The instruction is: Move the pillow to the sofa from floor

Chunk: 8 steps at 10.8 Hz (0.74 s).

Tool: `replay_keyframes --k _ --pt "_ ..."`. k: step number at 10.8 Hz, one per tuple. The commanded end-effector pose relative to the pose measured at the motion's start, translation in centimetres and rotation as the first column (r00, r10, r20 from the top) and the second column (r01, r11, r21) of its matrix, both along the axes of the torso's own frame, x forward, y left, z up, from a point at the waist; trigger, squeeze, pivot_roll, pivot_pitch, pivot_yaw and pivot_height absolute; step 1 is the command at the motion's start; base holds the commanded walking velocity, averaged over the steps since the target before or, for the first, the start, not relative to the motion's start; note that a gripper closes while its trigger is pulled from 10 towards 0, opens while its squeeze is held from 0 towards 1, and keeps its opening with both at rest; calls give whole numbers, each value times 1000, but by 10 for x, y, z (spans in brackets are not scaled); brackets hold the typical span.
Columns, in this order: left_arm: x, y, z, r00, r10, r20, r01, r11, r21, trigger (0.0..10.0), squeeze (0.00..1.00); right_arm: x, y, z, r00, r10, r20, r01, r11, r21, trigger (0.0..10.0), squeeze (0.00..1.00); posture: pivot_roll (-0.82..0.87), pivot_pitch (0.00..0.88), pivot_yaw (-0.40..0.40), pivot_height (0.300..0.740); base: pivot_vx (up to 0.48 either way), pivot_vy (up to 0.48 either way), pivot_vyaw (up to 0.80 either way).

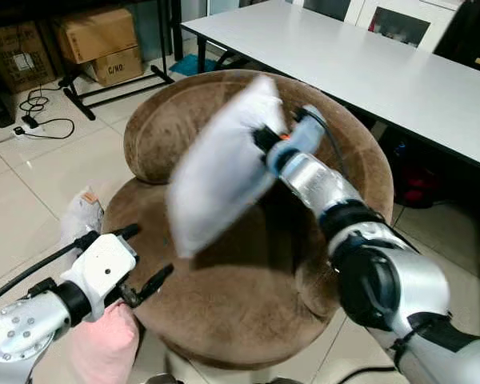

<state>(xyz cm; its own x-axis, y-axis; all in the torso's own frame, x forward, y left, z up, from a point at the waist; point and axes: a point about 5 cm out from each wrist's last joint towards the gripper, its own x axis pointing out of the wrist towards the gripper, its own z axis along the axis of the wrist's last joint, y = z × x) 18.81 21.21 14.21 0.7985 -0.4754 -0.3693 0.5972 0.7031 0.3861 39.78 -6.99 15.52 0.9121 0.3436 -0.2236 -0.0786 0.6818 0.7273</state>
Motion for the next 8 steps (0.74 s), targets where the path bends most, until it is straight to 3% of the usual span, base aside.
replay_keyframes --k 1,2,3,4,5,6,7,8 --pt "-2 0 4 1000 8 15 -9 1000 24 10000 1000 -1 -9 -8 1000 -8 2 8 997 -73 0 0 42 0 -124 740 0 0 0" --pt "-2 -1 3 1000 10 12 -11 1000 27 10000 1000 -4 -9 -16 1000 12 -13 -13 991 -133 1137 0 44 0 -123 740 0 0 0" --pt "-3 -4 -1 1000 10 1 -10 1000 29 10000 1000 -18 4 -43 984 163 -73 -179 908 -379 10000 0 61 0 -130 740 0 0 0" --pt "-4 -5 -1 1000 17 6 -17 999 33 10000 1000 -22 8 -50 977 195 -89 -214 859 -465 10000 0 94 0 -152 740 0 0 0" --pt "-5 -6 1 999 30 14 -31 999 33 10000 1000 -23 8 -51 979 182 -95 -205 844 -496 10000 0 112 0 -163 740 0 0 0" --pt "-10 -6 4 998 54 23 -55 998 31 10000 1000 -21 6 -49 987 128 -98 -160 862 -481 10000 0 127 0 -179 740 0 0 0" --pt "-11 -5 4 998 59 24 -59 998 32 10000 1000 -20 6 -49 988 117 -97 -150 866 -478 10000 71 127 0 -179 740 0 0 0" --pt "-14 -3 5 996 78 33 -80 996 35 10000 1000 -16 -1 -44 995 65 -71 -92 860 -502 10000 1000 131 0 -185 740 0 0 0"
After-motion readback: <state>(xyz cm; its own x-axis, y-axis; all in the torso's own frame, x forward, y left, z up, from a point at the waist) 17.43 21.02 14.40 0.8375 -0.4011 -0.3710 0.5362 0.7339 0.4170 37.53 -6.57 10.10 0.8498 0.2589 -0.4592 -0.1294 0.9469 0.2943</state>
